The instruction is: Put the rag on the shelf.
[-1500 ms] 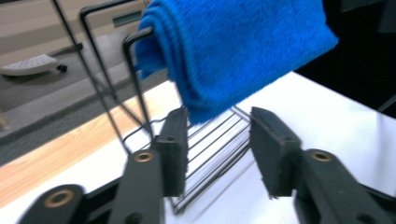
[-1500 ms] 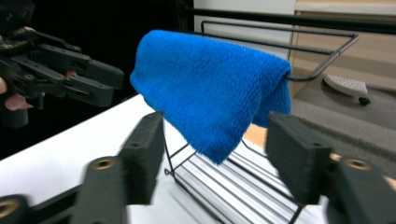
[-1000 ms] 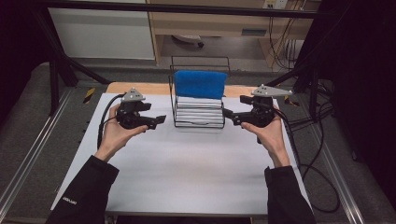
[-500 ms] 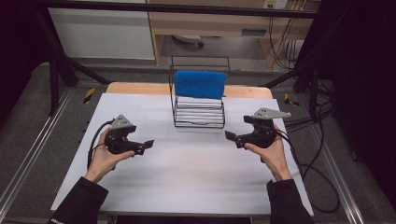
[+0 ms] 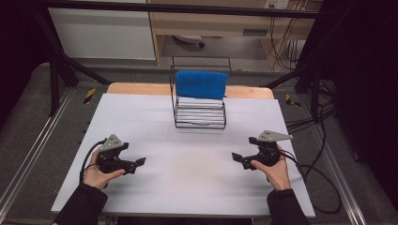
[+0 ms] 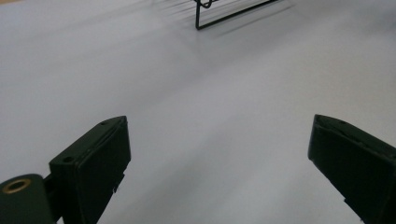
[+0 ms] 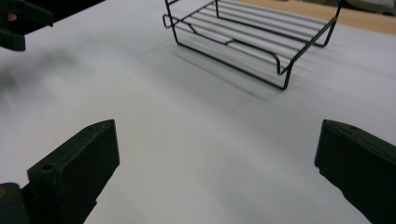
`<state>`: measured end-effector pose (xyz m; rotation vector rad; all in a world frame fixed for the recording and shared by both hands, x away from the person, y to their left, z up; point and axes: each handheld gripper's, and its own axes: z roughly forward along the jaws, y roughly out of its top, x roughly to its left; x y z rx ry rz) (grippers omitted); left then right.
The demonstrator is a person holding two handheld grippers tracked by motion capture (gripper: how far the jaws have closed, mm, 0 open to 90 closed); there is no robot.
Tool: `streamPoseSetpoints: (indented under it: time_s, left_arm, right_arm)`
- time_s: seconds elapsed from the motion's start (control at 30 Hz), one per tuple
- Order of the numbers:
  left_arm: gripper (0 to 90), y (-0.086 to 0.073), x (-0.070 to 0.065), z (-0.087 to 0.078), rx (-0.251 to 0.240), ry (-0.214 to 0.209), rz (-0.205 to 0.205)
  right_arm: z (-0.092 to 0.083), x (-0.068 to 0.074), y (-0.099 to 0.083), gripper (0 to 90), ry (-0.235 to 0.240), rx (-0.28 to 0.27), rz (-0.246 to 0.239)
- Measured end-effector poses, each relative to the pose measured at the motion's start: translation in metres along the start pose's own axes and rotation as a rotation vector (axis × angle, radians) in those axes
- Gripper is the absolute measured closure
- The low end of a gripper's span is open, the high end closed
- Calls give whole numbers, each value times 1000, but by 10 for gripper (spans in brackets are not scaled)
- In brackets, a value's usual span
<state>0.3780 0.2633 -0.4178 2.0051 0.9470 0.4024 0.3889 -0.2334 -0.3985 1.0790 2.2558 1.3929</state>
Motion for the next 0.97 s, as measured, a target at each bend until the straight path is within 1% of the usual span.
streamPoseSetpoints:
  time_s: [0.07,0.1,0.2,0.43,0.53,0.63,0.7,0.77,0.8,0.9,0.97]
  left_arm:
    - [59,-4,2,-2,3,7,3]
    - [59,-7,2,-2,2,6,-2]
    - [59,-13,3,-2,16,13,12]
    - [60,-22,4,-3,18,13,20]
    - [60,-26,5,-4,17,16,22]
    - [60,-29,7,-4,25,18,15]
    - [60,-31,7,-4,27,22,18]
    - [60,-32,7,-3,29,18,16]
    - [60,-32,7,-3,31,18,18]
    - [60,-33,7,-3,35,25,27]
    - [60,-33,7,-3,35,25,25]
  right_arm:
    - [0,-2,-9,7,0,11,2]
    - [0,-3,-13,7,-4,18,3]
    - [-3,-6,-24,7,-4,29,8]
    - [-10,-14,-44,7,-13,30,24]
    - [-13,-16,-51,7,-20,41,28]
    - [-15,-18,-56,7,-21,46,35]
    - [-17,-19,-57,7,-30,50,34]
    - [-17,-19,-57,7,-31,50,30]
    - [-18,-19,-58,7,-32,51,36]
    - [-17,-19,-57,7,-31,51,32]
    - [-17,-19,-57,7,-33,57,34]
